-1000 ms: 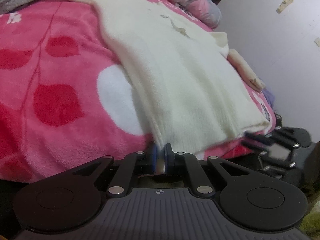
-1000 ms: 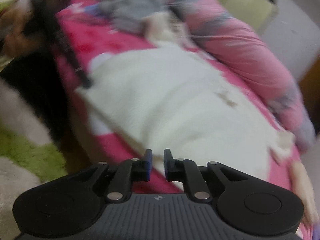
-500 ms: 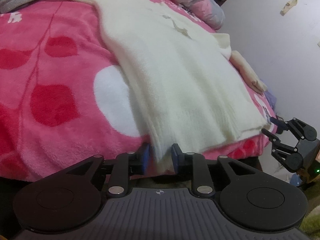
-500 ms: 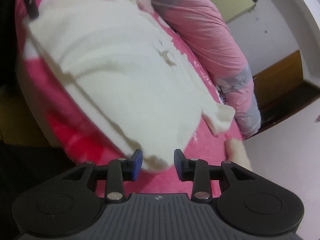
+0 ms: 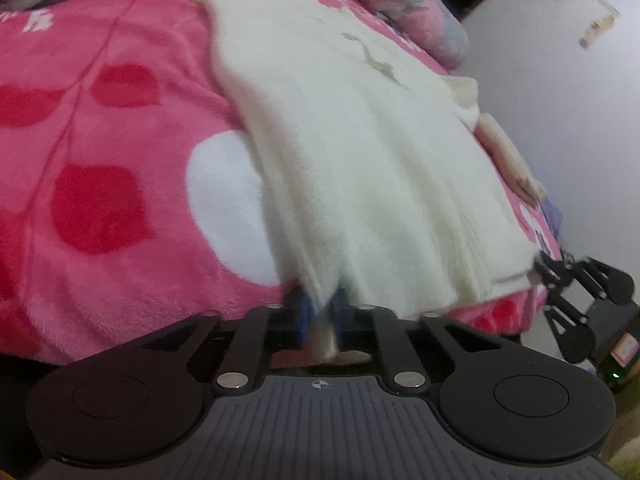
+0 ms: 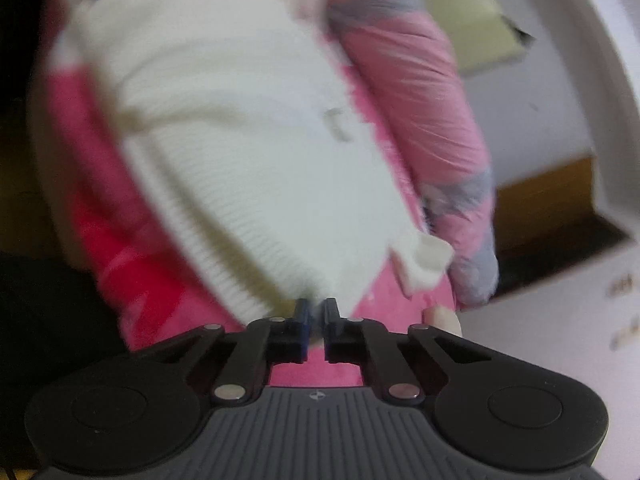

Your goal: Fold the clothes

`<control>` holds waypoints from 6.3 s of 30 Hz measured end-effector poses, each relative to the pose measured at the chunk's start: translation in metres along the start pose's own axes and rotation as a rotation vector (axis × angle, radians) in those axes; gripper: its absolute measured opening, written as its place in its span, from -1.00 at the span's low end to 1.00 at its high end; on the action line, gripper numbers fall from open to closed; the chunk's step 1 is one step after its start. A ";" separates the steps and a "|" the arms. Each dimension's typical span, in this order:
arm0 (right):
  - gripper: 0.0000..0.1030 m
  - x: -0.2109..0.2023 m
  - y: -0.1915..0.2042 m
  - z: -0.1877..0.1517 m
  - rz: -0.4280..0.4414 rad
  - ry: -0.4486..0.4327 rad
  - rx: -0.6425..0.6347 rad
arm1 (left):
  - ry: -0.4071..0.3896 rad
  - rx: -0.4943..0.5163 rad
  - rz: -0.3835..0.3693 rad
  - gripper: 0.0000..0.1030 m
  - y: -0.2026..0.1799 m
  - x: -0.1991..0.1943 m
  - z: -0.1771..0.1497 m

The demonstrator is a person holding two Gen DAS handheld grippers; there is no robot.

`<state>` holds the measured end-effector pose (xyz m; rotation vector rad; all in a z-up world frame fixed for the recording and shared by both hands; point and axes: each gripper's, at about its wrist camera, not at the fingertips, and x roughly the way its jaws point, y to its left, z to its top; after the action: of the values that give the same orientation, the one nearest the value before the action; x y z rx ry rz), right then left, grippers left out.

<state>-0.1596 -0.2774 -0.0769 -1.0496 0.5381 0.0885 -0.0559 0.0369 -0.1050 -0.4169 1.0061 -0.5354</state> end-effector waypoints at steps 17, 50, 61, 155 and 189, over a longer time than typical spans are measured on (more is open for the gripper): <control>-0.93 -0.028 -0.042 -0.063 0.130 0.032 0.751 | 0.003 0.100 0.074 -0.90 -0.004 -0.022 -0.002; -0.88 0.043 -0.003 0.093 0.845 0.221 0.722 | -0.028 0.076 -0.122 -0.90 0.019 -0.033 -0.010; -0.87 0.093 -0.019 0.177 0.745 -0.005 0.790 | -0.057 0.069 -0.137 -0.88 0.018 -0.043 -0.013; -0.72 0.129 -0.082 0.075 0.600 0.103 0.696 | -0.066 0.397 0.133 -0.58 -0.020 0.017 0.070; -0.41 0.035 -0.139 -0.005 0.424 0.121 0.781 | -0.117 0.355 -0.057 -0.53 -0.008 -0.009 0.082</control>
<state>-0.0872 -0.3587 0.0161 -0.1712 0.8125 0.1712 0.0103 0.0427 -0.0550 -0.1582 0.7685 -0.7184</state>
